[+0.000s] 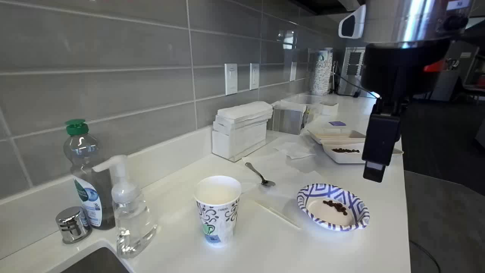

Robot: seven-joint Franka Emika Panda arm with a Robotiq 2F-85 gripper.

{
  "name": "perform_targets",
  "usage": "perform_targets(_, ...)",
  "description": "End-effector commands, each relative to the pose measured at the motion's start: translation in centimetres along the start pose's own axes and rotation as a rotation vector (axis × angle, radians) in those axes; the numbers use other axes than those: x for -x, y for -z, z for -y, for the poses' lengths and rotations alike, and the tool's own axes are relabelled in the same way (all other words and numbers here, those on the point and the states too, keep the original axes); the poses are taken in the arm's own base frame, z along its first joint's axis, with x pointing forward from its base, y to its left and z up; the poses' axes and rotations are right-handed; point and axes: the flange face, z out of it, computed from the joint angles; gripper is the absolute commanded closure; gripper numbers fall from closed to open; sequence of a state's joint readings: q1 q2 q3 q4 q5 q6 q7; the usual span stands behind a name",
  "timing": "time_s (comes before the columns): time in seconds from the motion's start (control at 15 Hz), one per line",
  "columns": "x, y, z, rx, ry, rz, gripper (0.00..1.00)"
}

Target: Move the cup to the right

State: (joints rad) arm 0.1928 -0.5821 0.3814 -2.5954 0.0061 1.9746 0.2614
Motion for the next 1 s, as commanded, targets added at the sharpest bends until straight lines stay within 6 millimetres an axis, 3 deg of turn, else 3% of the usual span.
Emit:
perform_targets(0.0,0.0,0.0,0.0,0.000,0.000,0.001,0.00)
perform_targets(0.47,0.0,0.0,0.0,0.000,0.000,0.001,0.00)
perform_targets(0.93,-5.4,0.0,-1.6,-0.166,0.016,-0.192,0.00)
